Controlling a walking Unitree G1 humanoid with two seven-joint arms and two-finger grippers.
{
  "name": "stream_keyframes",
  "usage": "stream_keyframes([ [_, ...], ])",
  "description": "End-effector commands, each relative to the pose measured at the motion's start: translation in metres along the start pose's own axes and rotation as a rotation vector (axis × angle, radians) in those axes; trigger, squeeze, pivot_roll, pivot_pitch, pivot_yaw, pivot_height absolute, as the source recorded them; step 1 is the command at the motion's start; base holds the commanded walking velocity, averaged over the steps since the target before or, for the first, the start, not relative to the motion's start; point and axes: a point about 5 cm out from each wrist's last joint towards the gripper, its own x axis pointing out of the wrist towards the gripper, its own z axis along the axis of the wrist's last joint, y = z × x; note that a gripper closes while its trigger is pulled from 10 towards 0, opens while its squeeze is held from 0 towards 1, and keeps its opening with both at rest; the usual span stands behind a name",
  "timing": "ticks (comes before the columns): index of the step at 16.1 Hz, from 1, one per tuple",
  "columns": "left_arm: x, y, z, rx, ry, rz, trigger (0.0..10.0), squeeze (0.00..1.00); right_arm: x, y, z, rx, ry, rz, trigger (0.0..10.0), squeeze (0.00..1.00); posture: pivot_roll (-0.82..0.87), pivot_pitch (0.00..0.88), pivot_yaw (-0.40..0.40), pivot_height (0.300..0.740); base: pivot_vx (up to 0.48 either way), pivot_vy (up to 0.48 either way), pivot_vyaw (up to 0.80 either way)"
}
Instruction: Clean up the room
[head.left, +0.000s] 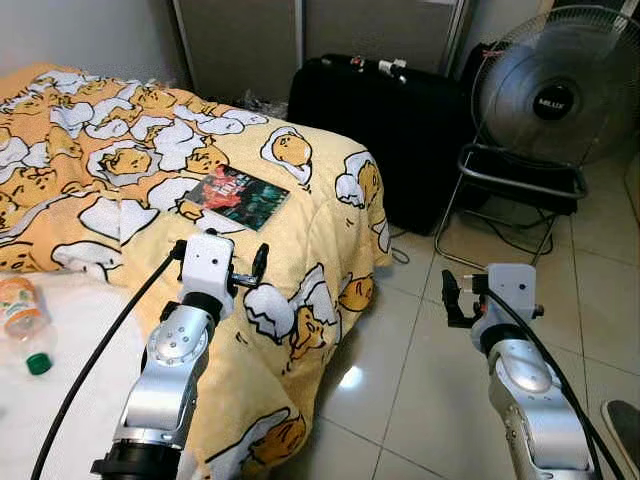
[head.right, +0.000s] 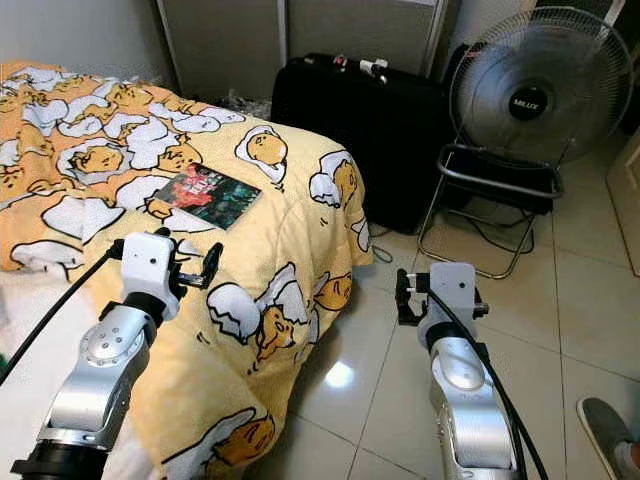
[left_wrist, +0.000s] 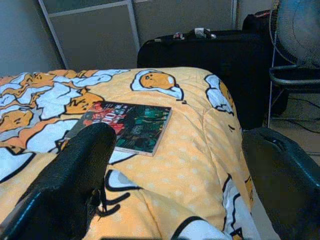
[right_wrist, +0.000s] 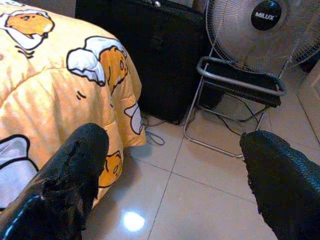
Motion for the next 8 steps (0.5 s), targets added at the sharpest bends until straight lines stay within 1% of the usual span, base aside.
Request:
stream_keyframes([
  [1,0.001,0.001,-0.003,-0.005,0.027,0.009,10.0,0.00,0.000,-0.002,0.001,-0.016,0.006,0.000,10.0,0.00,-0.12,0.000,0.011,0.740,0.000,0.000,0.00],
  [2,0.005,0.008,-0.006,0.004,0.056,0.035,10.0,0.00,0.000,-0.001,0.005,-0.061,-0.015,0.042,10.0,0.00,-0.12,0.000,0.011,0.740,0.000,0.000,0.00],
  [3,0.012,0.018,-0.005,0.008,0.077,0.085,10.0,0.44,0.000,-0.001,0.010,-0.085,-0.029,0.094,10.0,0.00,-0.12,0.000,0.013,0.740,0.000,0.000,0.00],
  [4,0.015,0.023,-0.004,-0.005,0.083,0.096,10.0,1.00,0.000,0.000,0.013,-0.099,-0.038,0.125,10.0,0.00,-0.12,0.000,0.017,0.740,0.000,0.000,0.00],
  [5,0.023,0.035,-0.001,0.002,0.099,0.130,10.0,1.00,-0.001,0.002,0.018,-0.130,-0.054,0.194,10.0,0.00,-0.13,0.000,0.020,0.740,0.000,0.000,0.00],
  [6,0.030,0.050,0.001,0.035,0.121,0.186,10.0,1.00,-0.004,0.005,0.022,-0.148,-0.067,0.269,10.0,0.00,-0.14,0.000,0.022,0.740,0.000,0.000,0.00],
  [7,0.039,0.071,0.002,0.086,0.159,0.275,10.0,1.00,-0.007,0.008,0.027,-0.158,-0.081,0.343,10.0,0.00,-0.14,0.000,0.024,0.740,0.000,0.000,0.00],
  [8,0.043,0.079,0.004,0.101,0.174,0.306,10.0,1.00,-0.008,0.008,0.029,-0.166,-0.085,0.368,10.0,0.00,-0.15,0.000,0.025,0.740,0.000,0.000,0.00],
])
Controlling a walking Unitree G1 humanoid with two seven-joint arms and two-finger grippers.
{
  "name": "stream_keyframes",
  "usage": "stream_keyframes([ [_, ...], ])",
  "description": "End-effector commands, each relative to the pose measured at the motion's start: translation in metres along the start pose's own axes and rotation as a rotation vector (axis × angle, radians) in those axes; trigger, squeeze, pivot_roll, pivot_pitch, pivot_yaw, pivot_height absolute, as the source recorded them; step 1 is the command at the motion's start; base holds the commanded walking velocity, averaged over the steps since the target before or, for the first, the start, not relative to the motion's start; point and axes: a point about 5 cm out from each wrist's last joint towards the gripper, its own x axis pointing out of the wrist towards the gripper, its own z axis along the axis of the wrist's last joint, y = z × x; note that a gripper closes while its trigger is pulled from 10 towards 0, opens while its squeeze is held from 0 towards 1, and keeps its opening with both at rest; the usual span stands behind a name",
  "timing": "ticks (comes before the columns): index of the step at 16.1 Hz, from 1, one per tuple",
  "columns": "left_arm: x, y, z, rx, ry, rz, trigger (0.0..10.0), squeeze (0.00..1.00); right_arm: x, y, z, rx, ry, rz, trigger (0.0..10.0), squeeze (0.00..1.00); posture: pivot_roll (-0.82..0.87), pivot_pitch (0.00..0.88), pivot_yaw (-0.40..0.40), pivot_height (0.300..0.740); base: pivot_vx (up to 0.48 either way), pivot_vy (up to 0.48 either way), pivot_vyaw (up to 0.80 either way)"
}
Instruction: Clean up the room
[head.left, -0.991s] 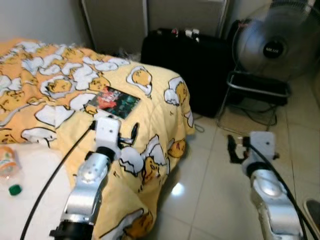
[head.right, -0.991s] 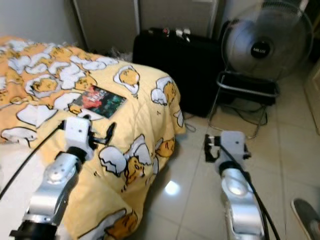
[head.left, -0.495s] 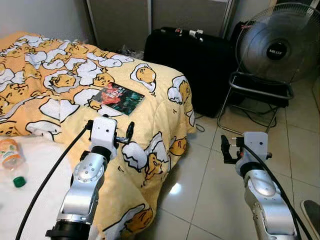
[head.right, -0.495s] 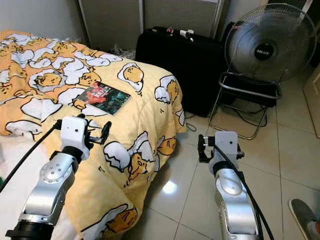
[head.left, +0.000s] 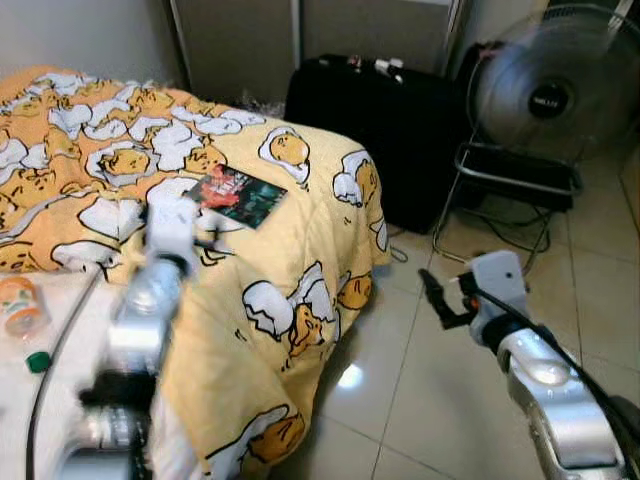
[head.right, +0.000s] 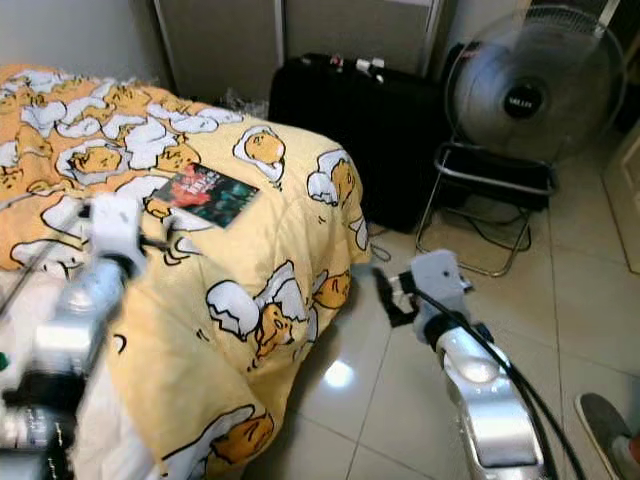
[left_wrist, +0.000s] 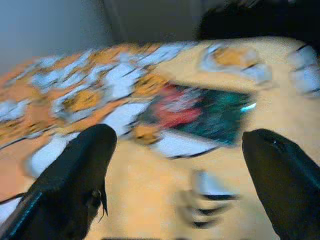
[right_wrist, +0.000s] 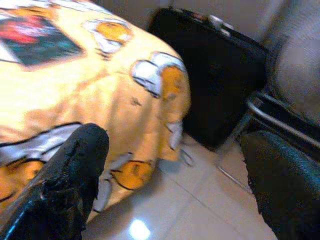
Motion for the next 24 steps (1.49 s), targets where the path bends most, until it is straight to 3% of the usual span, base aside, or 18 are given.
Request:
stream_keyframes([
  [1,0.009,0.011,-0.002,0.032,0.047,0.046,10.0,1.00,0.000,-0.002,0.002,-0.011,0.006,0.026,10.0,0.00,-0.16,0.000,0.028,0.740,0.000,0.000,0.00],
  [3,0.017,0.025,-0.008,0.094,0.130,0.093,10.0,1.00,0.001,-0.004,0.001,-0.025,0.018,0.040,10.0,0.00,-0.17,0.000,0.031,0.740,0.000,0.000,0.00],
  [4,0.019,0.043,-0.015,0.107,0.203,0.161,10.0,0.93,-0.001,0.000,0.006,-0.021,0.008,0.121,10.0,0.00,-0.19,0.000,0.033,0.740,0.000,0.000,0.00],
  [5,0.017,0.063,-0.025,0.124,0.270,0.232,10.0,0.71,-0.007,0.004,0.009,-0.024,0.013,0.219,10.0,0.00,-0.21,0.000,0.036,0.740,0.000,0.000,0.00],
  [6,0.016,0.069,-0.029,0.116,0.296,0.247,10.0,0.60,-0.010,0.004,0.008,-0.030,0.021,0.244,10.0,0.00,-0.22,0.000,0.037,0.740,0.000,0.000,0.00],
  [7,0.014,0.074,-0.034,0.101,0.321,0.260,10.0,0.56,-0.013,0.004,0.008,-0.037,0.029,0.261,10.0,0.00,-0.22,0.000,0.037,0.740,0.000,0.000,0.00],
  [8,0.010,0.082,-0.043,0.088,0.368,0.283,10.0,0.11,-0.017,0.000,0.006,-0.057,0.045,0.256,10.0,0.00,-0.25,0.000,0.038,0.740,0.000,0.000,0.00],
  [9,0.004,0.093,-0.054,0.090,0.417,0.311,10.0,0.00,-0.022,-0.006,0.006,-0.072,0.061,0.242,10.0,0.00,-0.27,0.000,0.034,0.740,0.000,0.000,0.00],
  [12,-0.004,0.107,-0.064,0.055,0.440,0.333,10.0,0.00,-0.033,-0.014,0.010,-0.098,0.082,0.257,10.0,0.00,-0.31,0.000,0.019,0.740,0.000,0.000,0.00],
  [14,-0.005,0.109,-0.066,-0.025,0.428,0.339,10.0,0.00,-0.038,-0.018,0.016,-0.113,0.074,0.270,10.0,0.00,-0.33,0.000,-0.004,0.740,0.000,0.000,0.00],
  [16,-0.010,0.119,-0.069,0.049,0.447,0.353,10.0,0.00,-0.041,-0.018,0.020,-0.122,0.074,0.309,10.0,0.00,-0.34,0.000,-0.027,0.740,0.000,0.000,0.00],
  [19,-0.019,0.135,-0.075,0.044,0.467,0.417,10.0,0.00,-0.047,-0.019,0.027,-0.160,0.093,0.369,10.0,0.00,-0.37,0.000,-0.092,0.740,0.000,0.000,0.00],
  [21,-0.023,0.141,-0.077,0.131,0.459,0.418,10.0,0.00,-0.046,-0.020,0.032,-0.165,0.088,0.370,10.0,0.00,-0.36,0.000,-0.136,0.740,0.000,0.000,0.00],
  [23,-0.029,0.146,-0.084,0.172,0.482,0.452,10.0,0.00,-0.045,-0.006,0.033,-0.152,0.082,0.468,10.0,0.00,-0.33,0.000,-0.179,0.740,0.000,0.000,0.00],
  [24,-0.034,0.152,-0.086,0.191,0.489,0.489,10.0,0.00,-0.046,0.008,0.034,-0.121,0.066,0.594,10.0,0.00,-0.30,0.000,-0.199,0.740,0.000,0.000,0.00],
])
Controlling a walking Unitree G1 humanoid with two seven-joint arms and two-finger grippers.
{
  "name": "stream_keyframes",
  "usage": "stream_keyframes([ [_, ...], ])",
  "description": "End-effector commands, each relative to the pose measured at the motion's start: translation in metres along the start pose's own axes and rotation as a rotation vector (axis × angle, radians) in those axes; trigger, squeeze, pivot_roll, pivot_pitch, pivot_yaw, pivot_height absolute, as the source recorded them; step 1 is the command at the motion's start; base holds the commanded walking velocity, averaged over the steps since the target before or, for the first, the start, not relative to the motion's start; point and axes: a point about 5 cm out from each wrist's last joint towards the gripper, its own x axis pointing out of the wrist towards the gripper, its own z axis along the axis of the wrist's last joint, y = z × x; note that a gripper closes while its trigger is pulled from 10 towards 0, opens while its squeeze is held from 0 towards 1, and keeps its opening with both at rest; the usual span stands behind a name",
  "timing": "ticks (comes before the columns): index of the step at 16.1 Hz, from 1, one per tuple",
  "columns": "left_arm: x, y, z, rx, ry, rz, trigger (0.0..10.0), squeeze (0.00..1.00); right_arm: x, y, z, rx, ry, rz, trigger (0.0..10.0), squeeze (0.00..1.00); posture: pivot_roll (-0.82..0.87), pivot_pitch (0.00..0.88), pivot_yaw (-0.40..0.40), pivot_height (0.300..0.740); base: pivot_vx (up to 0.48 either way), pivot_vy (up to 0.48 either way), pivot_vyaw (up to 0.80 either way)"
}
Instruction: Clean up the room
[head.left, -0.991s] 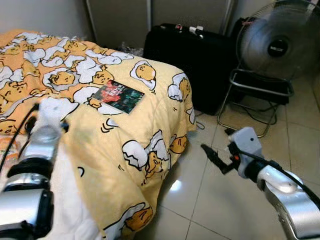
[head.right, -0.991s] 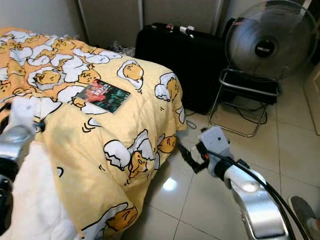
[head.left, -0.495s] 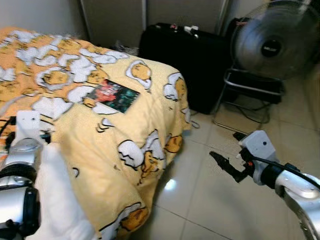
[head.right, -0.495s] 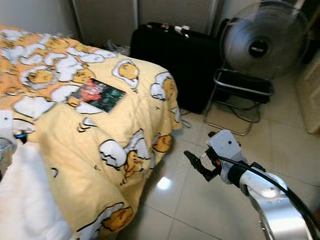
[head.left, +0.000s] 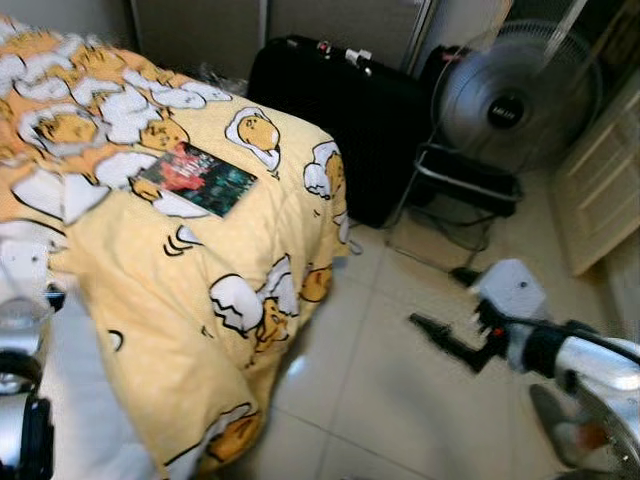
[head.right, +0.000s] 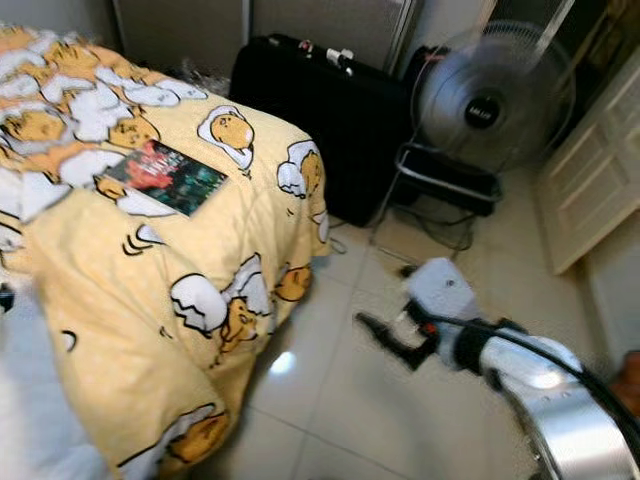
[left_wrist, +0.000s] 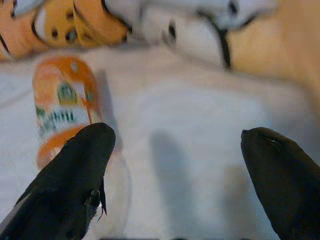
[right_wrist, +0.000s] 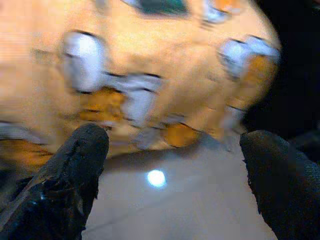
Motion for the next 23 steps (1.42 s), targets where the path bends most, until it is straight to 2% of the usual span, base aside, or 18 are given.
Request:
stream_keyframes([
  [1,0.001,0.009,0.000,0.018,-0.005,0.050,10.0,0.00,0.003,0.011,0.005,0.011,-0.026,0.123,10.0,0.00,-0.29,0.000,-0.208,0.740,0.000,0.000,0.00],
  [2,0.001,0.017,-0.002,0.026,-0.001,0.074,10.0,0.00,0.007,0.014,0.006,0.019,-0.038,0.172,10.0,0.00,-0.28,0.000,-0.214,0.740,0.000,0.000,0.00],
  [4,0.002,0.032,-0.004,0.023,-0.020,0.154,10.0,0.00,0.013,0.010,0.010,0.002,-0.059,0.177,10.0,0.00,-0.28,0.022,-0.222,0.740,0.000,0.000,0.00],
  [5,0.002,0.034,-0.004,0.021,-0.027,0.169,10.0,0.00,0.013,0.009,0.011,0.002,-0.064,0.177,10.0,0.00,-0.27,0.023,-0.223,0.740,0.000,0.000,0.00],
  [6,0.001,0.038,0.004,-0.043,-0.104,0.191,10.0,0.00,0.011,0.011,0.014,0.012,-0.084,0.197,10.0,0.00,-0.28,0.021,-0.223,0.740,0.000,0.000,0.00],
  [7,0.001,0.039,0.008,-0.066,-0.141,0.193,10.0,0.00,0.009,0.012,0.015,0.014,-0.086,0.208,10.0,0.00,-0.28,0.018,-0.221,0.740,0.000,0.000,0.00],
  [9,0.000,0.038,0.010,-0.068,-0.155,0.189,10.0,0.00,0.007,0.013,0.012,0.014,-0.079,0.213,10.0,0.00,-0.28,0.018,-0.218,0.740,0.000,0.000,0.00],
  [11,0.001,0.037,-0.003,-0.067,-0.048,0.194,10.0,0.00,0.007,0.013,0.011,0.013,-0.074,0.212,10.0,0.00,-0.29,0.020,-0.213,0.740,0.000,0.000,0.00],
  [14,0.000,0.037,-0.027,-0.178,0.094,0.184,10.0,0.00,0.003,0.014,0.009,0.020,-0.062,0.211,10.0,0.00,-0.31,0.018,-0.200,0.740,0.000,0.000,0.00],
  [17,-0.001,0.028,-0.035,-0.192,0.143,0.129,10.0,0.00,0.001,0.016,0.007,0.028,-0.055,0.203,10.0,0.00,-0.31,0.019,-0.189,0.740,0.000,0.000,0.00],
  [20,-0.001,0.025,-0.035,-0.200,0.141,0.096,10.0,0.00,0.000,0.017,0.008,0.033,-0.057,0.205,10.0,0.00,-0.32,0.018,-0.183,0.740,0.000,0.000,0.00],
  [21,0.000,0.023,-0.034,-0.202,0.136,0.075,5.3,0.00,-0.003,0.018,0.008,0.044,-0.052,0.225,10.0,0.00,-0.32,0.015,-0.180,0.740,0.000,0.000,0.00],
  [22,0.000,0.023,-0.034,-0.198,0.134,0.070,1.8,0.00,-0.004,0.019,0.007,0.046,-0.048,0.231,10.0,0.00,-0.32,0.014,-0.179,0.740,0.000,0.000,0.00],
  [23,-0.001,0.021,-0.034,-0.200,0.136,0.060,0.0,0.00,-0.006,0.020,0.006,0.049,-0.041,0.241,10.0,0.00,-0.33,0.011,-0.175,0.740,0.000,0.000,0.00],
])
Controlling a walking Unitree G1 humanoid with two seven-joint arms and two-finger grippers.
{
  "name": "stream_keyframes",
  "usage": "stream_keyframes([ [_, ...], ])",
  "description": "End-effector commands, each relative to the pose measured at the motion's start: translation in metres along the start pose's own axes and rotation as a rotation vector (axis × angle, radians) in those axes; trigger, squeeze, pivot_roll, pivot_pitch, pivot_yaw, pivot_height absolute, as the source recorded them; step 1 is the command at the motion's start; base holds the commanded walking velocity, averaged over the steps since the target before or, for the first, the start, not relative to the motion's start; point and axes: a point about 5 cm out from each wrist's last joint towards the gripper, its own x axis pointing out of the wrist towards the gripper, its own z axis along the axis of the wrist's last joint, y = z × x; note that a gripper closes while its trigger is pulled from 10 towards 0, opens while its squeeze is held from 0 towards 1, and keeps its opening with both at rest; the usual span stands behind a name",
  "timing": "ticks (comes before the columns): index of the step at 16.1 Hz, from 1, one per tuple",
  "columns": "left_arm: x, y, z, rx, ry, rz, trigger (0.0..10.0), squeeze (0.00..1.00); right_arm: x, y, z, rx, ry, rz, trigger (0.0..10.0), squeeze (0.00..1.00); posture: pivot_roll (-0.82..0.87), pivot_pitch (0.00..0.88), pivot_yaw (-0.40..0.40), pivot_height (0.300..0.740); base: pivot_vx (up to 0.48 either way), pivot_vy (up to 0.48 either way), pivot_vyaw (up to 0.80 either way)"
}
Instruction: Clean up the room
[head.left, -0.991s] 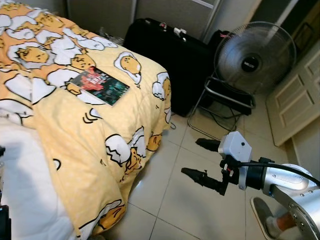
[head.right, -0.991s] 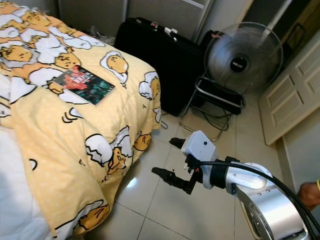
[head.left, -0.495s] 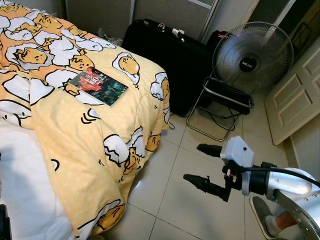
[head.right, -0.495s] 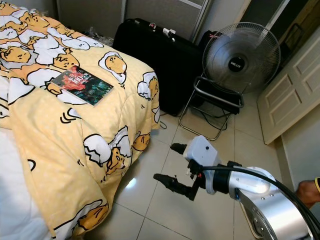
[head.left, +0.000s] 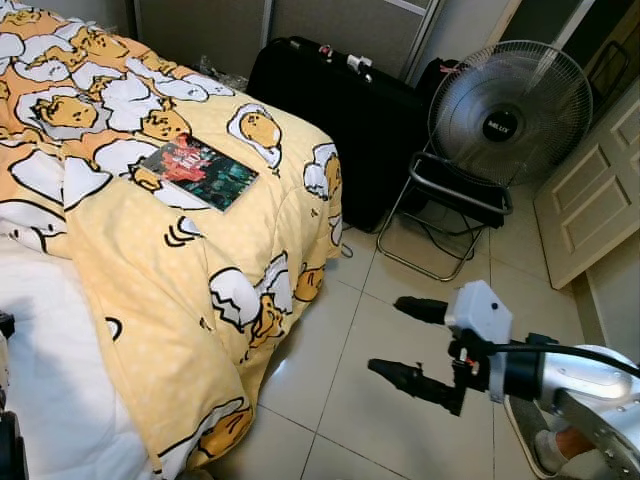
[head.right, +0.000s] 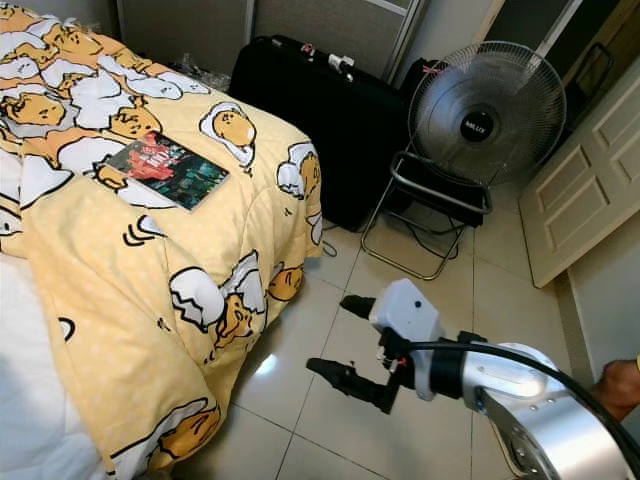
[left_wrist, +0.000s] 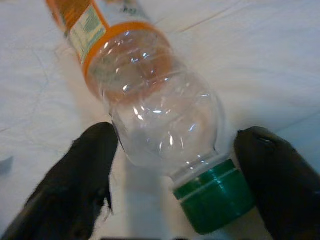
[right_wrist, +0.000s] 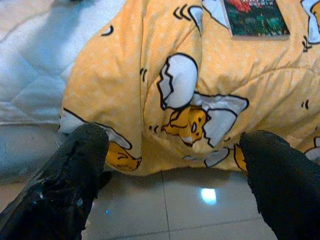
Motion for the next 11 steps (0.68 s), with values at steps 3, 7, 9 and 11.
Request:
stream_keyframes([
  [3,-0.002,-0.014,-0.007,-0.005,0.032,-0.065,0.0,0.00,-0.007,-0.001,0.002,0.000,0.003,-0.012,10.0,0.00,-0.33,0.008,-0.167,0.740,0.000,0.000,0.00],
  [7,-0.004,-0.022,-0.008,-0.025,0.030,-0.125,0.0,0.00,-0.004,0.001,0.001,0.004,0.000,-0.021,10.0,0.00,-0.33,0.000,-0.145,0.740,0.000,0.000,0.00],
  [9,-0.005,-0.028,-0.009,-0.018,0.028,-0.165,0.0,0.00,-0.002,0.000,0.000,0.012,-0.015,-0.041,10.0,0.00,-0.31,0.000,-0.118,0.740,0.000,0.000,0.00],
  [11,-0.006,-0.032,-0.010,-0.014,0.022,-0.191,0.0,0.00,0.000,-0.001,-0.002,0.021,-0.032,-0.068,10.0,0.00,-0.29,0.000,-0.089,0.740,0.000,0.000,0.00],
])
